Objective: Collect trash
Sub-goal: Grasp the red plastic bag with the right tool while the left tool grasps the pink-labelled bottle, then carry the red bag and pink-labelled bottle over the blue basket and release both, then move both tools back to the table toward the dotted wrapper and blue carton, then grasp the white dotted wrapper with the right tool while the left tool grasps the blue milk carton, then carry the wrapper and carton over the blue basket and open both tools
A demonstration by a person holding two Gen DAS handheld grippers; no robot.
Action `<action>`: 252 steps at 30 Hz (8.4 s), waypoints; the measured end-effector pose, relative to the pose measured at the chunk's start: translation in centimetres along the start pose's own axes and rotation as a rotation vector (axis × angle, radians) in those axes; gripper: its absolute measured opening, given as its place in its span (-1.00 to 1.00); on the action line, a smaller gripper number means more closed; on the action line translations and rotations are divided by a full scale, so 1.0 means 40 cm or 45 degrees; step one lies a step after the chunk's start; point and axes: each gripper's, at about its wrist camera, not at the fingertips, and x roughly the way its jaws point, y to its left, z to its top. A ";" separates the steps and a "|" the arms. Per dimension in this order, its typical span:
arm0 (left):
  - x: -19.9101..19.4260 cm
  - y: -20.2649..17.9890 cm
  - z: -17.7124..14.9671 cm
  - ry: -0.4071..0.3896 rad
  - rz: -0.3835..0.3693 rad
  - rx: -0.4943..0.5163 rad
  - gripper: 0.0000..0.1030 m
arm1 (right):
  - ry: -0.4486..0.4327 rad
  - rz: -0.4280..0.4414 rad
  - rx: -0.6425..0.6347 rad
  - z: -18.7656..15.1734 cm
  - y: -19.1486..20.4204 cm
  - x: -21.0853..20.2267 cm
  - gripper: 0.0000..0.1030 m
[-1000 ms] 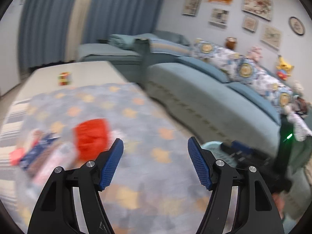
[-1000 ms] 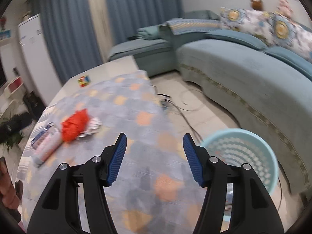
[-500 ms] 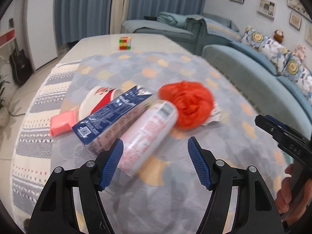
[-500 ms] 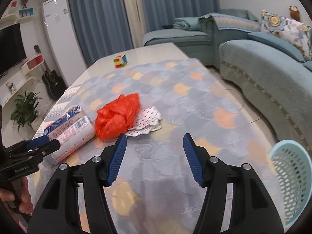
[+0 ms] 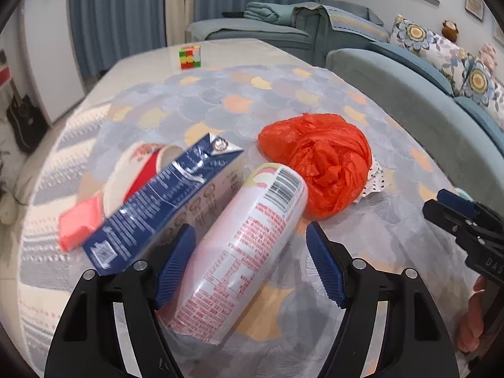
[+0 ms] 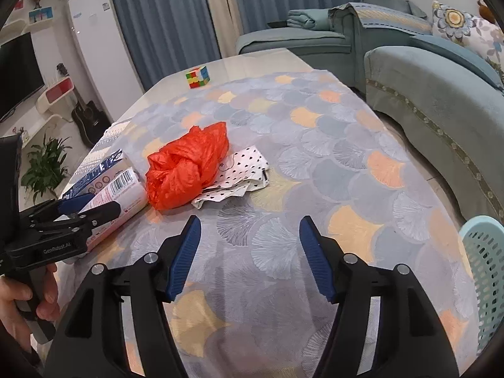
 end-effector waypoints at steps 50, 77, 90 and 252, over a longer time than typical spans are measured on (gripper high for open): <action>-0.228 -0.190 0.007 -0.214 -0.436 -0.140 -0.10 | -0.238 -0.007 -0.153 0.169 0.001 -0.193 -0.47; -0.182 -0.883 0.013 -0.098 -0.783 0.226 -0.10 | 0.010 -0.516 0.361 -0.156 -0.658 -0.441 -0.43; -0.048 -0.996 -0.041 0.026 -0.759 0.339 -0.10 | 0.147 -0.482 0.593 -0.299 -0.788 -0.366 0.15; -0.147 -0.839 -0.014 -0.042 -0.665 0.145 -0.32 | -0.044 -0.525 0.312 -0.117 -0.606 -0.480 -0.95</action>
